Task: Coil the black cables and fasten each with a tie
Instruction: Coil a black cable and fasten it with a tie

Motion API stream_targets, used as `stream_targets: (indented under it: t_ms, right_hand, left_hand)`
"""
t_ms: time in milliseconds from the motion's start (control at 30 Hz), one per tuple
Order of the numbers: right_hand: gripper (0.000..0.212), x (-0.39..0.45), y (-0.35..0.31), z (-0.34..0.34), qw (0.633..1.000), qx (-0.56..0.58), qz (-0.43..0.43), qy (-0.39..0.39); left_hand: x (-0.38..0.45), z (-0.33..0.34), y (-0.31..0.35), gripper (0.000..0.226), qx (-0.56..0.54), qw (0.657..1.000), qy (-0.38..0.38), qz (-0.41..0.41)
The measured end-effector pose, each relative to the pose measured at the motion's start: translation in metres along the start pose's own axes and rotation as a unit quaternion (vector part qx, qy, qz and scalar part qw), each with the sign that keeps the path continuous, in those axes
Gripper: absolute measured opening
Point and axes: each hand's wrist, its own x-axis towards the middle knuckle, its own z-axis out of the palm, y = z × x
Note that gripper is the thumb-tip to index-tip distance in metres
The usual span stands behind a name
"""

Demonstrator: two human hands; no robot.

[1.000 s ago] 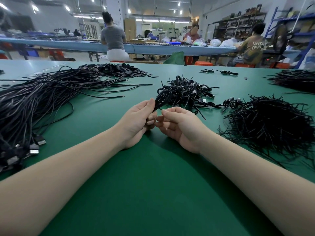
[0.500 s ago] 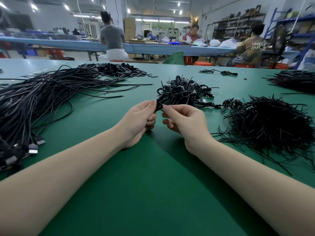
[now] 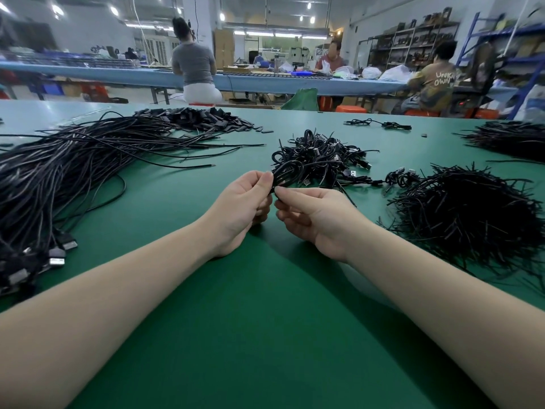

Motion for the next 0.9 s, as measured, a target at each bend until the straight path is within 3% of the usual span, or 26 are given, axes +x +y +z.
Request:
stream_targets:
  t_ms: [300, 500, 633, 733, 833, 900]
  right_hand:
    - [0.008, -0.003, -0.006, 0.002, 1.0, 0.003, 0.027, -0.012]
    - [0.015, 0.001, -0.006, 0.005, 0.981, -0.151, -0.098, 0.07]
    - [0.017, 0.002, -0.008, 0.0, 0.885, -0.385, -0.228, 0.13]
    - [0.017, -0.001, -0.011, 0.001, 0.833, -0.442, -0.296, 0.151]
    - [0.015, -0.002, -0.01, 0.002, 0.801, -0.477, -0.325, 0.16]
    - [0.013, -0.003, -0.007, 0.003, 0.75, -0.547, -0.336, 0.155]
  left_hand:
    - [-0.002, 0.003, -0.002, 0.023, 0.069, 0.996, 0.035, 0.05]
    - [-0.002, 0.008, -0.002, 0.022, 0.084, 0.992, 0.082, 0.049]
    - [-0.001, 0.011, 0.0, 0.022, 0.151, 0.981, 0.111, 0.046]
    - [0.0, 0.011, 0.007, 0.028, 0.273, 0.95, 0.134, 0.071]
    - [-0.003, 0.013, 0.01, 0.031, 0.324, 0.931, 0.156, 0.067]
    - [-0.006, 0.017, 0.011, 0.032, 0.331, 0.93, 0.152, 0.048]
